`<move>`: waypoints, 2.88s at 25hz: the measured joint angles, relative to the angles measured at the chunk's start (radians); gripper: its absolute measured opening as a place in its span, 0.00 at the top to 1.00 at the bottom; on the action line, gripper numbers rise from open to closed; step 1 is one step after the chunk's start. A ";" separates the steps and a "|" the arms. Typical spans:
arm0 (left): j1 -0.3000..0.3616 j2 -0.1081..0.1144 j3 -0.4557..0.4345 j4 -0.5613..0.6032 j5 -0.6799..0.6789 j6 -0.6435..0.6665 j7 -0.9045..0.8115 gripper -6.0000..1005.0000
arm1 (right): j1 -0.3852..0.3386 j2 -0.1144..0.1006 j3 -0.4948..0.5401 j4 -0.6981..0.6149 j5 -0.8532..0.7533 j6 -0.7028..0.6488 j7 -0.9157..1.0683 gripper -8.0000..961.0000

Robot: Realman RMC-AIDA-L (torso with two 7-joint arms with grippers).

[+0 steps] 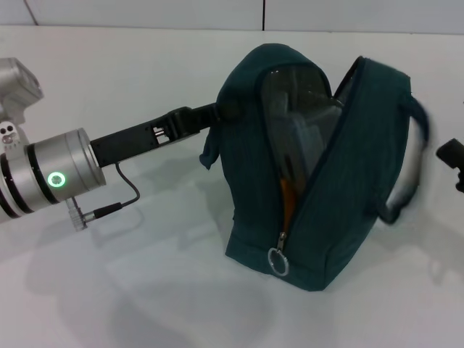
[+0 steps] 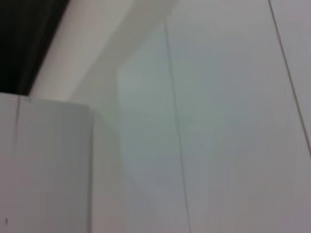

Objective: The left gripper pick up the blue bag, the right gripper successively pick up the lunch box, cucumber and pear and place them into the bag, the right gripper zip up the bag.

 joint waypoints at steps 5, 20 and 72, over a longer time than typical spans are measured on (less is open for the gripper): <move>0.001 0.000 0.000 -0.003 -0.011 -0.015 0.009 0.84 | 0.005 0.002 0.085 0.021 0.015 0.001 0.007 0.15; 0.010 -0.001 0.000 -0.030 -0.074 -0.052 0.059 0.84 | 0.174 0.004 -0.161 0.015 -0.121 -0.022 0.232 0.15; 0.004 -0.001 0.004 -0.045 -0.089 -0.072 0.074 0.83 | 0.272 0.024 -0.370 0.015 -0.192 0.433 0.440 0.18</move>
